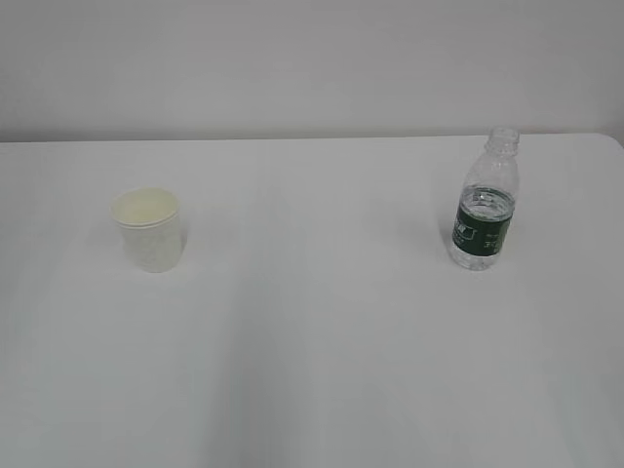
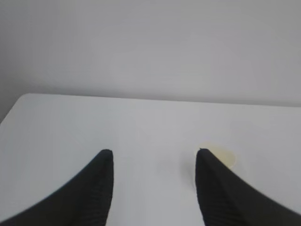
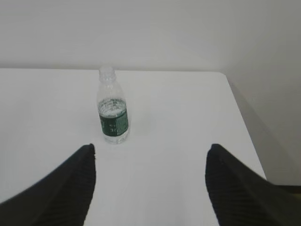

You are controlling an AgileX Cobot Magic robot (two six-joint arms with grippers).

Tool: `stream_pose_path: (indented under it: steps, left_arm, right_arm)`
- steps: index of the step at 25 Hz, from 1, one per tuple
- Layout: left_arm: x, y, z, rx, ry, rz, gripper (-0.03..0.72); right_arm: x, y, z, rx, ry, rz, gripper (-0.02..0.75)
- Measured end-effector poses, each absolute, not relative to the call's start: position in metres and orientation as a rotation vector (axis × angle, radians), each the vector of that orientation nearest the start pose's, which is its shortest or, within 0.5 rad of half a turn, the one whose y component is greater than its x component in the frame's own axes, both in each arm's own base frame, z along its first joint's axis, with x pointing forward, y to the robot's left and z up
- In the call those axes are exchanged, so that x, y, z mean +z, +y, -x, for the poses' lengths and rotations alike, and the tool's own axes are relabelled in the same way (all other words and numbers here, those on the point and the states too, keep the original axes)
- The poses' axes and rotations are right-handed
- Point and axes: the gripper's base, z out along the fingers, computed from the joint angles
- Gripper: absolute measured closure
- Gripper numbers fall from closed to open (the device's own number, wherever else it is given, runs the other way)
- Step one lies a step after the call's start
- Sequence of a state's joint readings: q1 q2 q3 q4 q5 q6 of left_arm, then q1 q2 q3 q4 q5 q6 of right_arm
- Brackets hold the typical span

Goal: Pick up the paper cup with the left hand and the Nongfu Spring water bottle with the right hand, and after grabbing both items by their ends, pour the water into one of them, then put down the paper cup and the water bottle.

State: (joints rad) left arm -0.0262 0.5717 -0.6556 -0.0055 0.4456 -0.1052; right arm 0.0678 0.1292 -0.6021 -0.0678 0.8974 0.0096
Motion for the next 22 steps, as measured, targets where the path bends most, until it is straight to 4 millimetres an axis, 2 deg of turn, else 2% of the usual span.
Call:
stream_pose_path:
  steps: [5, 12, 16, 22]
  left_arm:
    - [0.354, -0.003, -0.127, -0.101, 1.756, 0.073, 0.291]
    - [0.365, -0.004, -0.137, -0.106, 1.618, 0.068, 0.291]
    - [0.364, -0.004, -0.144, -0.106, 1.615, 0.068, 0.291]
    - [0.358, -0.004, -0.156, -0.1, 1.652, 0.065, 0.291]
  right_arm:
    - [0.336, -0.002, -0.032, -0.024, 1.849, 0.066, 0.184]
    - [0.352, -0.002, -0.04, -0.045, 1.689, 0.076, 0.184]
    - [0.366, 0.0, -0.048, -0.039, 1.553, 0.082, 0.184]
    - [0.373, 0.003, -0.077, -0.034, 1.515, 0.096, 0.184]
